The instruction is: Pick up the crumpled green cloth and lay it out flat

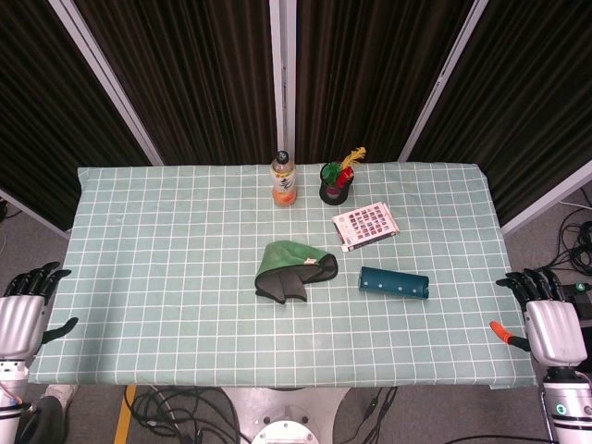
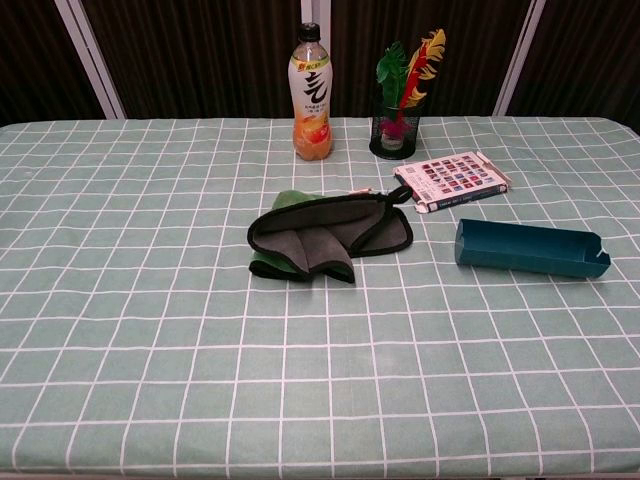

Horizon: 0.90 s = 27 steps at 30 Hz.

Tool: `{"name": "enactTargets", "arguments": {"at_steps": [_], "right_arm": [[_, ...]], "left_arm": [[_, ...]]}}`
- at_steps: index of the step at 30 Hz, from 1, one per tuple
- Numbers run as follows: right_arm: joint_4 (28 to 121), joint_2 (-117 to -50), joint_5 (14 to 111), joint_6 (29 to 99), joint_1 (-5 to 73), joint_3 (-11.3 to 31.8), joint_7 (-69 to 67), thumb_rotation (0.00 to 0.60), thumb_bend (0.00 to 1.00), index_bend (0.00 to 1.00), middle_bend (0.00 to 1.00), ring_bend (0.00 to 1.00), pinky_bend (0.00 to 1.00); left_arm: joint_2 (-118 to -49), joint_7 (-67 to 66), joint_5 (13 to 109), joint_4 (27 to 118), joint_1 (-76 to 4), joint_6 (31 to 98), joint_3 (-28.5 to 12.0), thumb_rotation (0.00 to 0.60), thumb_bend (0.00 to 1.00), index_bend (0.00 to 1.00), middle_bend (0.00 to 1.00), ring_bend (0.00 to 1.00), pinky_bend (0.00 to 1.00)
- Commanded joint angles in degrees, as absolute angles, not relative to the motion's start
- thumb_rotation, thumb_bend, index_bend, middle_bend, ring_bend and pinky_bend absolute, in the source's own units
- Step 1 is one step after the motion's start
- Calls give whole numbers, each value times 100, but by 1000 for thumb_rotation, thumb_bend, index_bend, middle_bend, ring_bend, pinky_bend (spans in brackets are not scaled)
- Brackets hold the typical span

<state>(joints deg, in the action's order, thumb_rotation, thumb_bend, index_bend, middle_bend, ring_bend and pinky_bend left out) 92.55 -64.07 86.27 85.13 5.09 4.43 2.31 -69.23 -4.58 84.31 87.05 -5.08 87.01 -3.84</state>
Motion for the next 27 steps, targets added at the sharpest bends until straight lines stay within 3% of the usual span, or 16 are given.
{"name": "enactTargets", "arguments": {"at_steps": [1, 19, 27], "right_arm": [[9163, -6467, 8677, 8587, 492, 452, 136, 600, 38, 301, 221, 124, 66], [9261, -6347, 8779, 8453, 511, 337, -93, 600, 40, 315, 217, 126, 66], [9690, -6309, 8868, 7665, 1045, 369, 59, 600, 78, 386, 190, 91, 66]], "left_arm": [[-6883, -354, 8399, 8756, -517, 8639, -384, 600, 114, 294, 280, 224, 241], [-6851, -469, 8397, 8810, -499, 8647, -373, 600, 113, 294, 280, 224, 241], [-6861, -455, 8387, 8781, -528, 8575, -367, 600, 113, 295, 280, 224, 241]]}}
